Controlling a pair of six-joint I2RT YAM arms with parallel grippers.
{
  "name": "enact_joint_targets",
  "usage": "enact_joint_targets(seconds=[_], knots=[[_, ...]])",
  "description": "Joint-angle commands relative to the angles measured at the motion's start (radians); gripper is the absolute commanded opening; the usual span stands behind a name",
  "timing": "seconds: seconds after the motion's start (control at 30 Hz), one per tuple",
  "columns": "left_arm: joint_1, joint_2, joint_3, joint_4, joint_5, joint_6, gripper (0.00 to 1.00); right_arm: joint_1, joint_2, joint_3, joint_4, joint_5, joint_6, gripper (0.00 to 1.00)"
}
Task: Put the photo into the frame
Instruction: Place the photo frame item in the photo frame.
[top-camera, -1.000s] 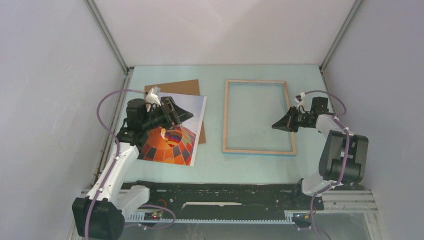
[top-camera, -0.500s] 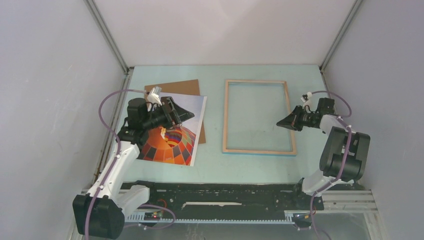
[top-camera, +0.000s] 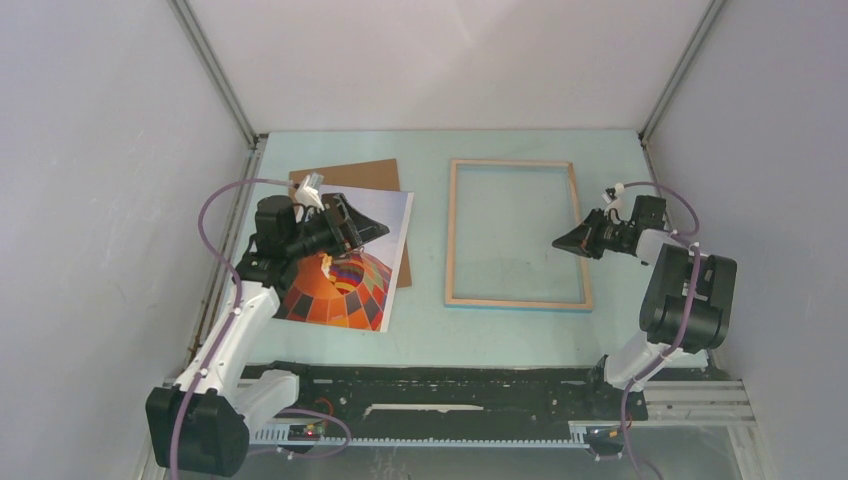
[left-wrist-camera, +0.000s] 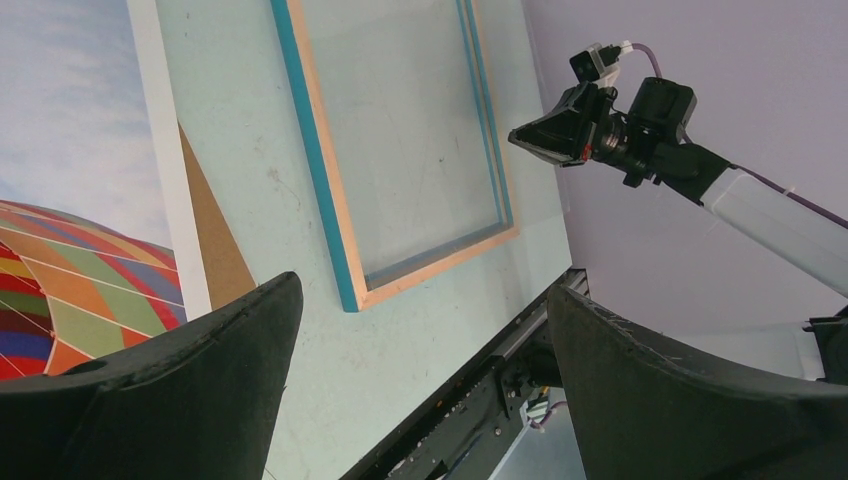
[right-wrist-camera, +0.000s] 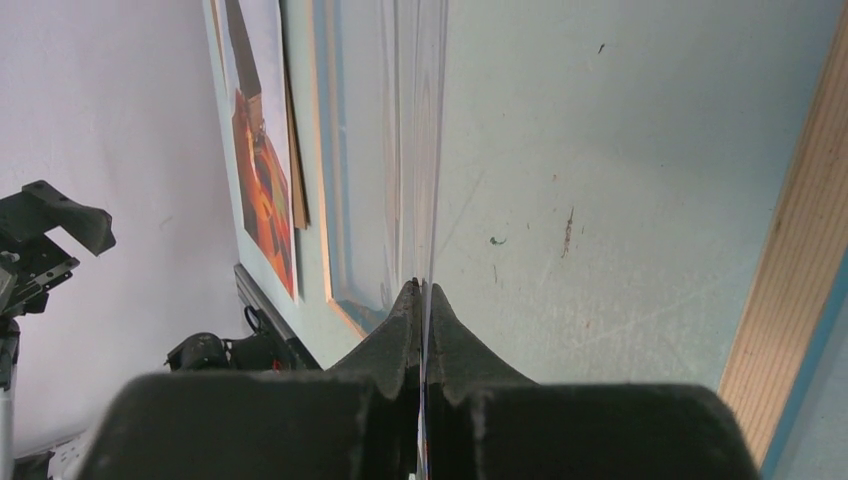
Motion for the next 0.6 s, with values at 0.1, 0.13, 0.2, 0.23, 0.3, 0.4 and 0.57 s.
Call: enact_joint_targets(seconds=[0.1, 0.13, 0.2, 0.23, 0.3, 0.4, 0.57], knots=[[-0.003, 0.007, 0.045, 0.034, 0.032, -0.006, 1.0, 0.001, -0.022, -0.037, 0.115, 0.03, 0.058, 0.0], [-0.003, 0.008, 0.045, 0.034, 0.033, -0.007, 1.0, 0.002, -0.024, -0.044, 0.128, 0.029, 0.064, 0.0], [-0.003, 0.007, 0.045, 0.033, 0.034, -0.006, 1.0, 0.005, -0.023, -0.049, 0.132, 0.024, 0.067, 0.0], [-0.003, 0.008, 0.045, 0.033, 0.034, -0.006, 1.0, 0.007, -0.021, -0.049, 0.13, 0.024, 0.064, 0.0], [-0.003, 0.009, 0.045, 0.033, 0.034, -0.006, 1.0, 0.006, -0.021, -0.049, 0.127, 0.024, 0.06, 0.0], [-0.004, 0.011, 0.045, 0.034, 0.034, -0.006, 1.0, 0.006, -0.024, -0.052, 0.126, 0.022, 0.061, 0.0], [-0.004, 0.012, 0.044, 0.033, 0.034, -0.006, 1.0, 0.001, -0.037, -0.062, 0.117, 0.028, 0.05, 0.0]])
